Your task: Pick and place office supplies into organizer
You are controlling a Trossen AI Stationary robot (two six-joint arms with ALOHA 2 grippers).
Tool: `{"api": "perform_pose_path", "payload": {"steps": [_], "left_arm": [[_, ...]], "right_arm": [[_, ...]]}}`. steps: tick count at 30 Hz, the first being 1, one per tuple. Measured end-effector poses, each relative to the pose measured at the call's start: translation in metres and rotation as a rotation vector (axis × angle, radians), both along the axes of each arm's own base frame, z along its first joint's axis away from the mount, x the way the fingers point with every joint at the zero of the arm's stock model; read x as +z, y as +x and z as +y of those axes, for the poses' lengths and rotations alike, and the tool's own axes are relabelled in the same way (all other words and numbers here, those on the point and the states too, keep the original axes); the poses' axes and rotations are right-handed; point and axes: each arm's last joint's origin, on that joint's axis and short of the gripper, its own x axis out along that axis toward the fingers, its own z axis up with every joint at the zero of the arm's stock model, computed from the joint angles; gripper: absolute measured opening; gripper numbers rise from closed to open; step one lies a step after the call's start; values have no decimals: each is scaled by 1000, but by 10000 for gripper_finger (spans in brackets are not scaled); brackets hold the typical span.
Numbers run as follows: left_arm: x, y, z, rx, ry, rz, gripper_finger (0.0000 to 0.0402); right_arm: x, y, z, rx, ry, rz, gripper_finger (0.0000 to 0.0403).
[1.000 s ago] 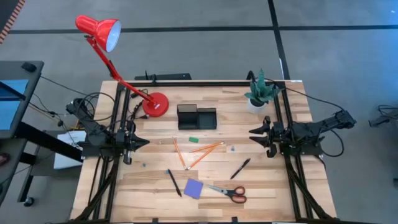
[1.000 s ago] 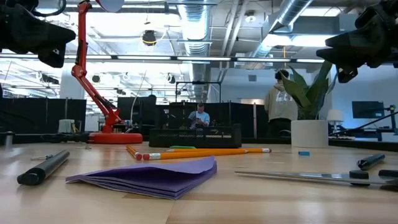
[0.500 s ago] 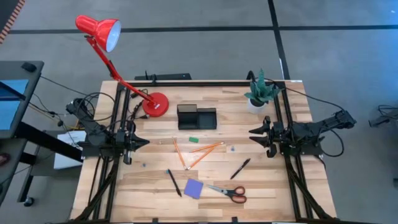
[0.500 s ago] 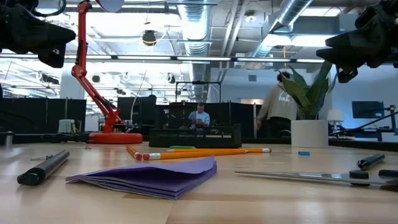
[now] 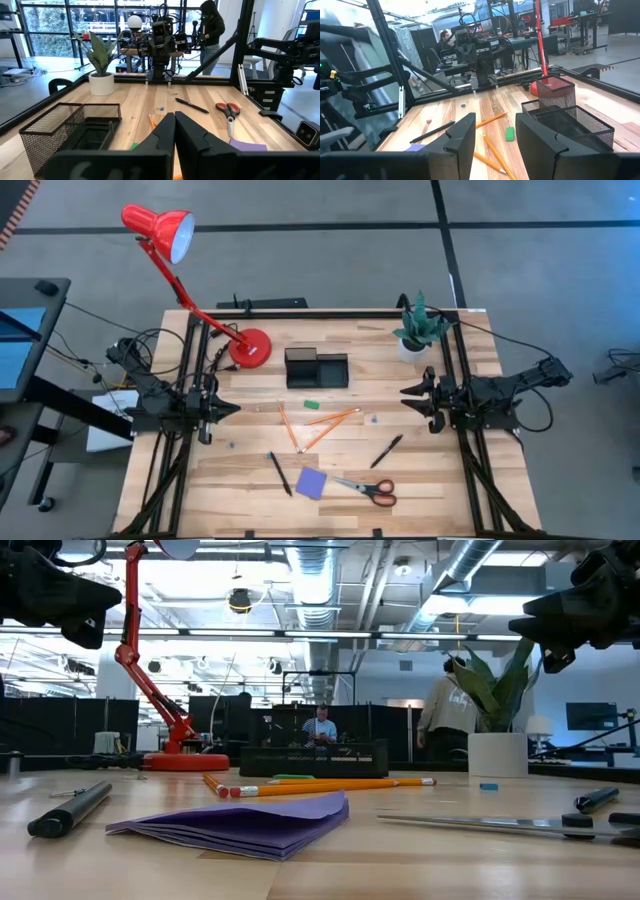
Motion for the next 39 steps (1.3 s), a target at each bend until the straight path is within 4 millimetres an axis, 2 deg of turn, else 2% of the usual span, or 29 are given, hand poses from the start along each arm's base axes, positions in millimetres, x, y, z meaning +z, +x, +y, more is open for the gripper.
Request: {"api": "perform_pose_path", "payload": {"steps": [22,26,34,39], "left_arm": [[0,0,0,0,-8,0,0],[0,0,0,6,-11,-3,0],[7,0,0,6,-52,-61,0],[6,0,0,-21,-174,-63,0]], "right_arm": [[0,0,0,0,0,0,133],[0,0,0,-10,-64,0,134],[2,0,-1,-19,-80,-20,133],[12,0,-3,-63,-136,-107,134]]}}
